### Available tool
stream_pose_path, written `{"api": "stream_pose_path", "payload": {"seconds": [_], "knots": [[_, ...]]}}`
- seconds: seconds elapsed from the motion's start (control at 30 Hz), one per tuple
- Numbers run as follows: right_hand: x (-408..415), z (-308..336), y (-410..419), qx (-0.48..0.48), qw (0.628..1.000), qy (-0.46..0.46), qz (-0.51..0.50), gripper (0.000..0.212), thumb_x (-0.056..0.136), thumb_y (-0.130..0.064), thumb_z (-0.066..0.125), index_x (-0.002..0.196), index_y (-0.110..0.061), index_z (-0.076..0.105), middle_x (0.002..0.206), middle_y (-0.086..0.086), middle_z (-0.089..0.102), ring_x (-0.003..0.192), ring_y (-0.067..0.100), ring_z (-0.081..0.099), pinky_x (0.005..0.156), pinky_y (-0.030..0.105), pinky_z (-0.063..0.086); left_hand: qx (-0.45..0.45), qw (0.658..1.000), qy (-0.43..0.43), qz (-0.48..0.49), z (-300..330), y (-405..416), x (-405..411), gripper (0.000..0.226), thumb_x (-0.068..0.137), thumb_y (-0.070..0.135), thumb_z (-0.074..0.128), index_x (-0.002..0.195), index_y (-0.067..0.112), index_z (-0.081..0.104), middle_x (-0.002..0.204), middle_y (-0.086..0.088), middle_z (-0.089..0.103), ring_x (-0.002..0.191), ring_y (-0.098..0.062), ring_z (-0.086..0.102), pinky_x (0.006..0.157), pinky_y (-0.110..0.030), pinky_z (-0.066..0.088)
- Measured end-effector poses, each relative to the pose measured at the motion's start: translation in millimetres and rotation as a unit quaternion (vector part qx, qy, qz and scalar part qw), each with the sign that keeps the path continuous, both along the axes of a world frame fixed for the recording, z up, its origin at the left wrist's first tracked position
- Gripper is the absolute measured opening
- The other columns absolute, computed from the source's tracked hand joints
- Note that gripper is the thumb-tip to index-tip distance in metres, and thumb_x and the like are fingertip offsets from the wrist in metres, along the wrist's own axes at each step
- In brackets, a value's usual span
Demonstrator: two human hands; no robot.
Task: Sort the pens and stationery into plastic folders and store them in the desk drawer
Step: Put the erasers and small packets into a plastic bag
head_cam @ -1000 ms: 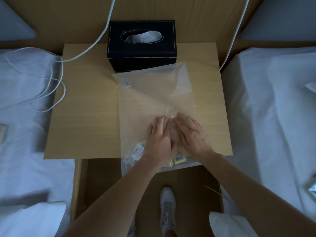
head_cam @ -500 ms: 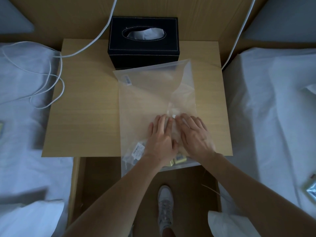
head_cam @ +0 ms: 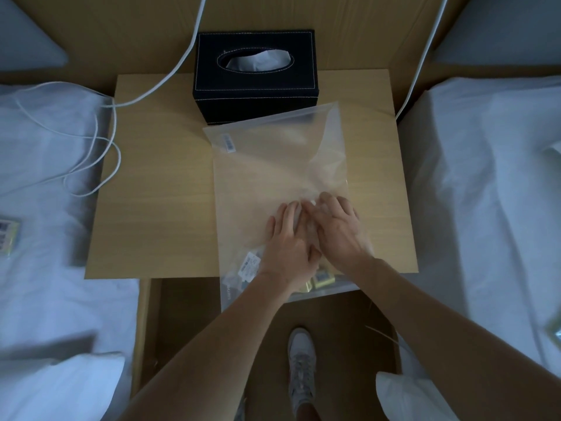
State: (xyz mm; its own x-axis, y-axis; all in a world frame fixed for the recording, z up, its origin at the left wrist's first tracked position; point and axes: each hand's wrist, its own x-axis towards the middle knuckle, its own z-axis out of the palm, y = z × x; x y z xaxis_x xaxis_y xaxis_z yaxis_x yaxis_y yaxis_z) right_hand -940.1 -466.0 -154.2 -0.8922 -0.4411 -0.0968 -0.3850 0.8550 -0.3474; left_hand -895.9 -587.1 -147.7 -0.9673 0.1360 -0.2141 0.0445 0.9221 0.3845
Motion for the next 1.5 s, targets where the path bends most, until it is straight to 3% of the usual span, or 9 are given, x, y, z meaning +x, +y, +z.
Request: {"api": "stream_pose_path", "payload": {"seconds": [0.13, 0.23, 0.57, 0.77, 1.0, 1.2, 1.37, 1.43, 1.5], "knots": [[10.0, -13.2, 18.4, -0.059, 0.998, 0.001, -0.01, 0.05, 0.09, -0.025, 0.035, 0.135, -0.008, 0.05, 0.132, 0.014, 0.052, 0.118, 0.03, 0.043, 0.101, 0.042, 0.04, 0.01, 1.0, 0.0, 0.012, -1.2, -0.1, 0.8, 0.072, 0.078, 0.034, 0.03, 0.141, -0.002, 0.037, 0.14, -0.022, 0.038, 0.134, -0.037, 0.033, 0.11, -0.052, 0.029], [11.9, -18.3, 21.2, -0.03, 0.999, 0.018, -0.005, 0.049, 0.093, -0.024, 0.035, 0.138, -0.009, 0.046, 0.136, 0.01, 0.049, 0.12, 0.023, 0.037, 0.104, 0.039, 0.037, 0.004, 1.0, -0.01, 0.009, -2.4, -0.1, 1.4, 0.072, 0.078, 0.033, 0.03, 0.14, -0.003, 0.037, 0.141, -0.022, 0.037, 0.135, -0.037, 0.032, 0.111, -0.052, 0.028], [5.5, -8.1, 17.2, 0.032, 0.999, 0.032, 0.021, 0.051, 0.088, -0.027, 0.035, 0.134, -0.011, 0.051, 0.13, 0.006, 0.053, 0.114, 0.026, 0.048, 0.094, 0.04, 0.045, 0.01, 1.0, 0.0, 0.009, -5.6, -0.8, 0.5, 0.074, 0.079, 0.036, 0.026, 0.143, -0.001, 0.032, 0.145, -0.021, 0.032, 0.139, -0.035, 0.025, 0.113, -0.051, 0.024], [0.3, -6.9, 17.0, 0.044, 0.997, 0.041, 0.045, 0.049, 0.086, -0.023, 0.037, 0.13, -0.011, 0.055, 0.128, 0.004, 0.055, 0.112, 0.022, 0.046, 0.089, 0.038, 0.046, 0.012, 1.0, -0.022, 0.01, -5.8, -2.6, 0.7, 0.075, 0.083, 0.04, 0.017, 0.149, 0.004, 0.016, 0.153, -0.016, 0.014, 0.145, -0.028, 0.006, 0.118, -0.046, 0.008], [0.1, -7.3, 15.4, 0.014, 0.999, 0.027, 0.028, 0.05, 0.086, -0.021, 0.035, 0.131, -0.014, 0.054, 0.128, 0.002, 0.055, 0.114, 0.018, 0.038, 0.09, 0.039, 0.043, 0.025, 0.999, -0.042, 0.009, -0.8, -3.1, 1.7, 0.069, 0.096, 0.03, 0.038, 0.151, 0.009, 0.001, 0.158, -0.009, -0.002, 0.146, -0.023, -0.011, 0.116, -0.036, -0.009], [1.9, -2.7, 13.3, 0.028, 0.999, 0.032, 0.033, 0.051, 0.087, -0.026, 0.032, 0.129, -0.011, 0.057, 0.127, 0.004, 0.057, 0.11, 0.026, 0.054, 0.088, 0.038, 0.046, 0.021, 0.999, -0.037, 0.008, -1.9, -3.8, 2.4, 0.07, 0.09, 0.038, 0.02, 0.15, 0.006, 0.007, 0.158, -0.01, 0.005, 0.146, -0.024, -0.005, 0.118, -0.038, -0.004], [1.5, -1.6, 11.4, 0.048, 0.998, 0.02, 0.033, 0.052, 0.085, -0.028, 0.033, 0.129, -0.012, 0.056, 0.128, 0.003, 0.056, 0.112, 0.022, 0.046, 0.089, 0.038, 0.046, 0.01, 0.999, -0.035, 0.004, -4.4, -3.8, 3.0, 0.068, 0.095, 0.032, 0.036, 0.15, 0.006, 0.007, 0.158, -0.011, 0.007, 0.146, -0.025, -0.001, 0.119, -0.041, 0.003], [0.2, 0.3, 10.4, 0.057, 0.998, 0.01, 0.029, 0.053, 0.085, -0.03, 0.032, 0.129, -0.011, 0.056, 0.127, 0.004, 0.056, 0.111, 0.024, 0.051, 0.089, 0.038, 0.046, -0.011, 1.0, -0.023, 0.004, -3.2, -2.7, 2.7, 0.07, 0.09, 0.038, 0.025, 0.15, 0.004, 0.012, 0.157, -0.013, 0.014, 0.146, -0.027, 0.007, 0.119, -0.044, 0.01], [-1.1, 2.6, 10.3, 0.05, 0.998, 0.0, 0.029, 0.054, 0.086, -0.032, 0.03, 0.129, -0.011, 0.055, 0.127, 0.005, 0.056, 0.111, 0.026, 0.054, 0.09, 0.041, 0.046, -0.025, 0.999, -0.025, -0.002, -2.5, -2.1, 3.3, 0.077, 0.084, 0.043, 0.011, 0.15, 0.005, 0.007, 0.157, -0.013, 0.011, 0.146, -0.027, 0.005, 0.118, -0.042, 0.005]]}}
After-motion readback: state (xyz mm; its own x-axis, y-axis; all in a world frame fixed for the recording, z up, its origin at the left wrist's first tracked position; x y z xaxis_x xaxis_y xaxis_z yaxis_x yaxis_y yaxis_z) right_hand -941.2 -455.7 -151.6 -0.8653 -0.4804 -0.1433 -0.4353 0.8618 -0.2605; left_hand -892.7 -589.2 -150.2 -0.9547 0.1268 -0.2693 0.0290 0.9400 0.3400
